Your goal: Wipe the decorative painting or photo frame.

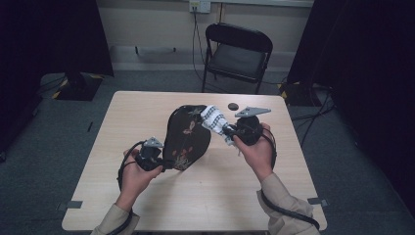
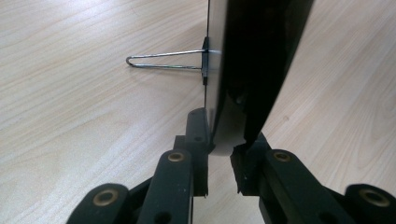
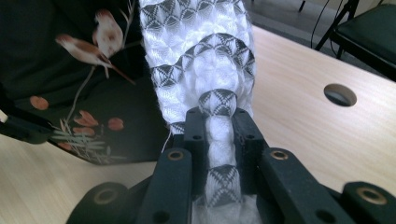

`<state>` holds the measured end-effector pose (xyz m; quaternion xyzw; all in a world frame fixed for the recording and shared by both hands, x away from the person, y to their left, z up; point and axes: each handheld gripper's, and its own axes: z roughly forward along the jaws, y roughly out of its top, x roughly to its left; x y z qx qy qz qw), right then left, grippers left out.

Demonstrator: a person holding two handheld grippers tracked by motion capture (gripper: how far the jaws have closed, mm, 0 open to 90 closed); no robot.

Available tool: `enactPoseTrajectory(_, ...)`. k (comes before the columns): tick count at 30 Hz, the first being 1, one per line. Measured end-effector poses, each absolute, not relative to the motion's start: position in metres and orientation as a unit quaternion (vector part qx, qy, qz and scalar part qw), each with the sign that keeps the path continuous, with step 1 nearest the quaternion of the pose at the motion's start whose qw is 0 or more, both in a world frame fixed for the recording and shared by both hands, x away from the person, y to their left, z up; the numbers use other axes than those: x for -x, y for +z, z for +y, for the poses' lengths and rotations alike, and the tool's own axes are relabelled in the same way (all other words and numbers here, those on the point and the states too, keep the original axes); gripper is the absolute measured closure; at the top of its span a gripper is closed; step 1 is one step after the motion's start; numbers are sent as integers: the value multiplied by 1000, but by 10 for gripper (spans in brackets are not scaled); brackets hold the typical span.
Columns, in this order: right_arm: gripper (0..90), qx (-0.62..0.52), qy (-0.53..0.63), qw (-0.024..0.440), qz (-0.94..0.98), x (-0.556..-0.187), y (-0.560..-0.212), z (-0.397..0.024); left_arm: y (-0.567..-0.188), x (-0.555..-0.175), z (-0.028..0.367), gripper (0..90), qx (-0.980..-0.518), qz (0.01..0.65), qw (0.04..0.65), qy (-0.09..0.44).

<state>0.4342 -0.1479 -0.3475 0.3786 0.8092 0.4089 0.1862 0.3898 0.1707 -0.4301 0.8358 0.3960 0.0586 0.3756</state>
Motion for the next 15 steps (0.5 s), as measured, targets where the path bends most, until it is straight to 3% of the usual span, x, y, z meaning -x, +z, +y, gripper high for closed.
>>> enactPoseTrajectory(15,792,-384,374,148,831,-425,-408,-137,-430,-389,170,787,-838,392,375,59)
